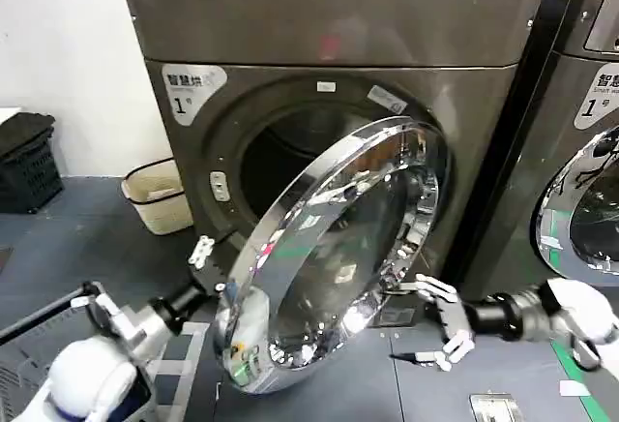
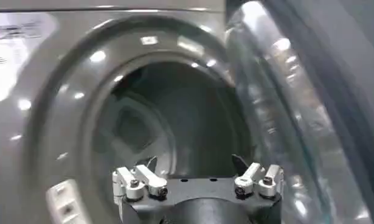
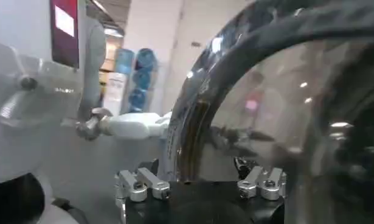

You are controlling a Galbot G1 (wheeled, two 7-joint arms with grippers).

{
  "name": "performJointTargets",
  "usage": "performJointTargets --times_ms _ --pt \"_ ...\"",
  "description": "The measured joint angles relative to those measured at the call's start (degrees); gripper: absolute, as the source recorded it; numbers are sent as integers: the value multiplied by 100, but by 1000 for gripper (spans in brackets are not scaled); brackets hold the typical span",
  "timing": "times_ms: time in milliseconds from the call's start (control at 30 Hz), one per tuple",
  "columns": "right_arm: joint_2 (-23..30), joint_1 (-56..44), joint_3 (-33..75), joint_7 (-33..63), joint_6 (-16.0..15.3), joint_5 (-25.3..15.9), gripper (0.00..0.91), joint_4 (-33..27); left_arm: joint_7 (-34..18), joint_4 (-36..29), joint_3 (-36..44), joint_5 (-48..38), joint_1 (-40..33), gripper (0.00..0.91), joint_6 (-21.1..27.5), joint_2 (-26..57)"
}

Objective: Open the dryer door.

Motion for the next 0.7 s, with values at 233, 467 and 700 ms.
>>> performJointTargets --times_ms 233,467,700 --pt "601 -1664 1725 272 406 -21 907 293 30 140 848 -53 -587 907 -153 -36" --pt "1466 -2958 3186 932 919 -613 907 467 5 383 1756 -76 -1275 907 -257 -245" --pt "2431 -3792 4218 2773 1481 -1430 907 649 -50 705 2582 -167 -1979 907 -281 -562"
